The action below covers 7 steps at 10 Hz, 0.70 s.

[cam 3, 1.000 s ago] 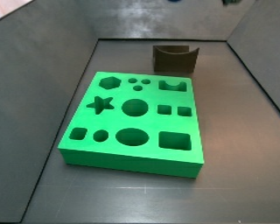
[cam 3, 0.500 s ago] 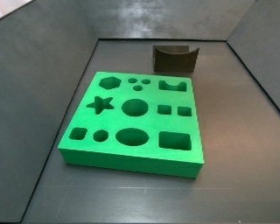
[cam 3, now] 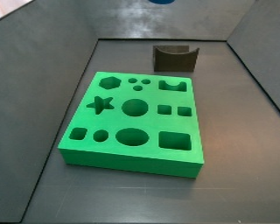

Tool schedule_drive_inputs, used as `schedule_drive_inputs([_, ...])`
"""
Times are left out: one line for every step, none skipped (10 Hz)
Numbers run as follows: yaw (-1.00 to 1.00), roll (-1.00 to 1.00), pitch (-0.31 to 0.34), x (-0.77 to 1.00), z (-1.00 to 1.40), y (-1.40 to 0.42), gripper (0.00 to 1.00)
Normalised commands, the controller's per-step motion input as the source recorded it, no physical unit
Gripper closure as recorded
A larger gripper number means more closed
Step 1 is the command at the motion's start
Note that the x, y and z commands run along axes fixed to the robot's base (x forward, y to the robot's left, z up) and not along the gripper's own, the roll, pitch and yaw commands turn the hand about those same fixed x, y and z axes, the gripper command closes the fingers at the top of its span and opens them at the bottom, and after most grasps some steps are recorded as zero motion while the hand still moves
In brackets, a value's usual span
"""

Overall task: Pick up the oval object. Move up. Place the oval object on the fixture. Regrasp the oval object. Move to above the board. Insert the oval object.
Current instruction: Move to above the board, then insert the oval object.

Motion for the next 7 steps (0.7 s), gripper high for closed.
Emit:
schedule_drive_inputs([-0.04,-1.00,0.012,-0.50,0.36,-1.00,1.00])
schedule_drive_inputs([-0.04,-1.00,-0.006,-0.53,0.37,-0.99,1.00])
schedule_drive_inputs([-0.02,-0.69,-0.030,-0.35,0.21,-0.56,1.00])
schedule_drive_inputs([-0.01,-0.49,-0.039,-0.23,0.11,-0.31,1.00])
schedule_drive_inputs([-0.01,-0.34,-0.039,-0.15,0.06,-0.17,1.00])
schedule_drive_inputs([-0.01,-0.23,-0.032,-0.10,0.05,-0.10,1.00])
schedule_drive_inputs([0.01,0.00,-0.036,0.00,-0.06,-0.02,1.00])
